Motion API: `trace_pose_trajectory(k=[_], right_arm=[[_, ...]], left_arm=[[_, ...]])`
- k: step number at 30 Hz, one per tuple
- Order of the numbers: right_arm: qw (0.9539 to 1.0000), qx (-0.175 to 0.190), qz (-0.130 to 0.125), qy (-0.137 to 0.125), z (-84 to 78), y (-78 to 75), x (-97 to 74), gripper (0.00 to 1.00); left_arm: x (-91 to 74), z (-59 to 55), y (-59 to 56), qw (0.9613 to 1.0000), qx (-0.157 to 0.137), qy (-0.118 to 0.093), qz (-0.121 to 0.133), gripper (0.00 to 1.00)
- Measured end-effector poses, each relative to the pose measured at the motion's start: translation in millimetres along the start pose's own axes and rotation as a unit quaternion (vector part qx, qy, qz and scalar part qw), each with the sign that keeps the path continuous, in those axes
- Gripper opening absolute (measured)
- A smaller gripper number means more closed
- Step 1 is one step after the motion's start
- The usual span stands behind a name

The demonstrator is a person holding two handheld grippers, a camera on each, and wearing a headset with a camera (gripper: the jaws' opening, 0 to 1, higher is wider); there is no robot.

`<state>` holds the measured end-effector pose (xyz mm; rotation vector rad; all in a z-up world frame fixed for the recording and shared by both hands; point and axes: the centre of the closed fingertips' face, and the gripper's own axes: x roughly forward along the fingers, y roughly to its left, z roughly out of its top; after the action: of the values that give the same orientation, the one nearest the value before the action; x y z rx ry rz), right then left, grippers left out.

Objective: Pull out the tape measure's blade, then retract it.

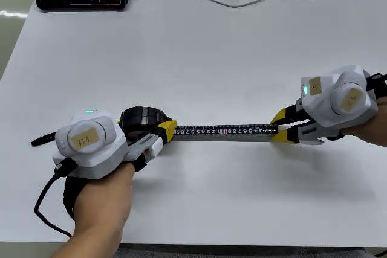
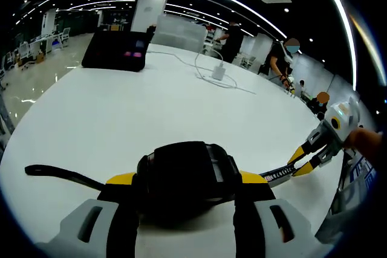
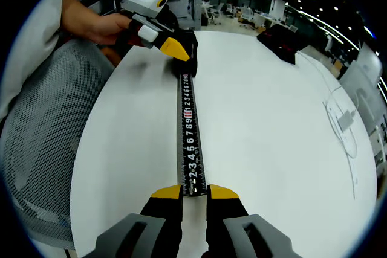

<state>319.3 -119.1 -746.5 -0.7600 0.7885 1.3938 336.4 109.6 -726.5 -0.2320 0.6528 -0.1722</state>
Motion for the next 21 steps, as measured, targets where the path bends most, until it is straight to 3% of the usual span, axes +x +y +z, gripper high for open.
trace_pose_trajectory(k=[21], right_arm=[[0.9998, 0.0, 0.009, -0.016, 19.5, 0.4, 14.2, 0.11]], left_arm=[[0.0, -0.2, 1.1, 1.0, -0.005, 0.001, -0.003, 0.59]])
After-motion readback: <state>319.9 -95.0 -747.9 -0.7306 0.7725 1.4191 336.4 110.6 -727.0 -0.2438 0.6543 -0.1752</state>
